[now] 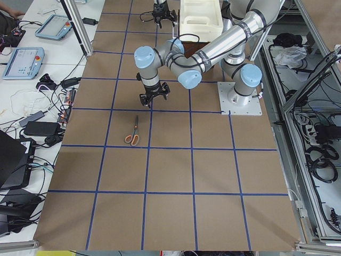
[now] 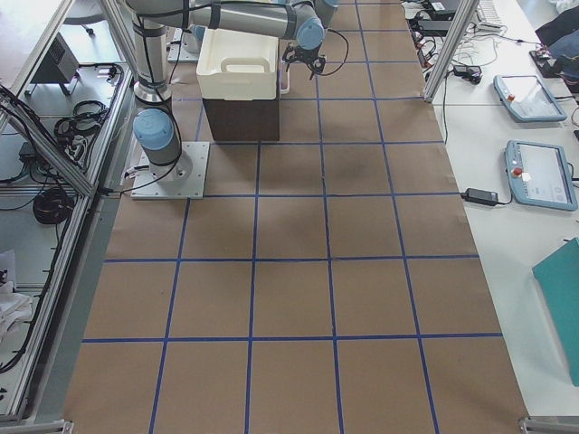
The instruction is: Place scissors in drawer with both arms
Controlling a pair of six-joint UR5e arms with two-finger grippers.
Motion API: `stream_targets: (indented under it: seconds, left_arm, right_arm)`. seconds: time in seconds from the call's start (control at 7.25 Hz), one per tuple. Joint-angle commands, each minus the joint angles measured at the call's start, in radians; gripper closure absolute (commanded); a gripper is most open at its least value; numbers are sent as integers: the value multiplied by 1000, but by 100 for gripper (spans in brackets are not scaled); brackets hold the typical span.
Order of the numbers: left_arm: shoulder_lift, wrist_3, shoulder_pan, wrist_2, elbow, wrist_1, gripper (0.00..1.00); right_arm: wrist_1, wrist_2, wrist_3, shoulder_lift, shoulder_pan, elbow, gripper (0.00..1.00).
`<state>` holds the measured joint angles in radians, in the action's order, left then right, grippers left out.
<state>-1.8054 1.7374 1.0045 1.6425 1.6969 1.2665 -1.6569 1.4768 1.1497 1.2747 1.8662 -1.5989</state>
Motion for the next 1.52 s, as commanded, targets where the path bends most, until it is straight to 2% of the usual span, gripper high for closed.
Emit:
stream_targets:
  seconds: [0.0,0.28,0.55,0.97,1.24,1.38]
  left_arm:
    - [-113,241,-9,-9,-6,-215,0]
    - [-208,501,-13,-7,-16,-356,2]
    - [-276,571,-18,-13,-51,-365,10]
    - [-344,636,-18,-61,-97,-366,13]
    - [-360,563,-18,-70,-97,-369,13]
    - [-370,538,-18,-73,-98,-369,13]
  right_arm:
    - [-6,42,36,-31,33,-1,0]
    - [-15,42,59,-35,34,-3,0]
    - [-43,40,62,-57,33,-9,0]
    - [-63,42,67,-66,34,-9,18]
    - [-70,42,68,-64,33,-7,34]
    - [-72,42,68,-64,33,-6,34]
